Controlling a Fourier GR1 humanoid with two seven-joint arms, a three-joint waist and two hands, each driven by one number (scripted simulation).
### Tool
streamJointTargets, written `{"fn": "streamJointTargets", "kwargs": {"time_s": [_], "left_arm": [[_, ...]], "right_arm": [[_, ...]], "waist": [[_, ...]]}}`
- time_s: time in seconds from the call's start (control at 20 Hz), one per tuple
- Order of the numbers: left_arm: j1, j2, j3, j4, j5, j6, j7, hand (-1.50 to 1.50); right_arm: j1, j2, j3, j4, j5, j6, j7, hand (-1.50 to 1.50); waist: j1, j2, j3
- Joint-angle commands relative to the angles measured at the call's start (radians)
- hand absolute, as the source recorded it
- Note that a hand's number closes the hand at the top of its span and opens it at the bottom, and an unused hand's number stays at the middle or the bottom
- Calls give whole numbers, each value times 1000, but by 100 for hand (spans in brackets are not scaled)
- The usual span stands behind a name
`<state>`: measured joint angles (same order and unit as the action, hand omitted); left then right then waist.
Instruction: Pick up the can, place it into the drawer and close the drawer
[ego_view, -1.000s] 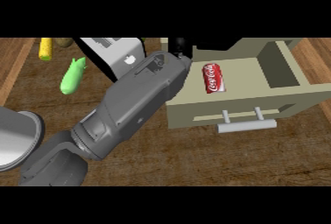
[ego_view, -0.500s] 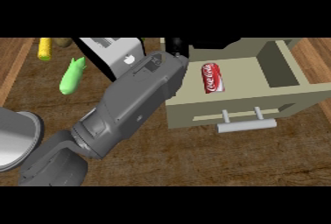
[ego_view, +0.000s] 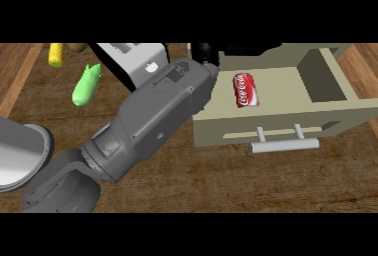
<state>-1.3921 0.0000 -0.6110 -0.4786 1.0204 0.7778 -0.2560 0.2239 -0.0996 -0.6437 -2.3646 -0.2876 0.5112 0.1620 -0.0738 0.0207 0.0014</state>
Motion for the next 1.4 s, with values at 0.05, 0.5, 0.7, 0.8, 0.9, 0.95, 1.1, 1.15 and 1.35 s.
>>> {"fn": "streamJointTargets", "kwargs": {"time_s": [0.05, 0.5, 0.7, 0.8, 0.9, 0.95, 1.1, 1.15, 1.35], "left_arm": [[-52, 0, 17, 36, 4, -17, -32, -150], [-32, 0, -15, -43, 54, 50, -9, -150], [-71, 9, 31, -8, 34, 12, 15, -150], [-36, 0, 16, -32, 29, 22, 12, -150], [1, 0, 29, -56, 11, 42, -3, -150], [-18, 0, -4, -70, 3, 81, 35, -150], [5, 67, 14, -54, -14, -8, 56, -150], [-40, 70, 20, -51, -12, 15, 95, -150], [12, 120, 14, -131, -34, 13, 102, -150]], "right_arm": [[-70, -15, 81, -49, 170, 15, -41, -150], [-226, 6, 351, 0, 639, -58, -59, -150], [-296, 3, 460, 108, 851, -129, -116, -150], [-374, -14, 488, 211, 908, -165, -125, -150], [-404, -1, 538, 214, 982, -197, -87, -150], [-427, -16, 543, 315, 1008, -218, -149, -150], [-426, -36, 601, 395, 1104, -258, -202, -150], [-518, -12, 638, 453, 1152, -287, -152, -150], [-558, -32, 684, 626, 1260, -372, -229, -150]], "waist": [[25, -1, 0], [50, -8, -1], [81, -10, -1], [79, -12, -1], [88, -18, -2], [91, -18, -1], [89, -17, -1], [97, -17, -2], [112, -21, -2]]}}
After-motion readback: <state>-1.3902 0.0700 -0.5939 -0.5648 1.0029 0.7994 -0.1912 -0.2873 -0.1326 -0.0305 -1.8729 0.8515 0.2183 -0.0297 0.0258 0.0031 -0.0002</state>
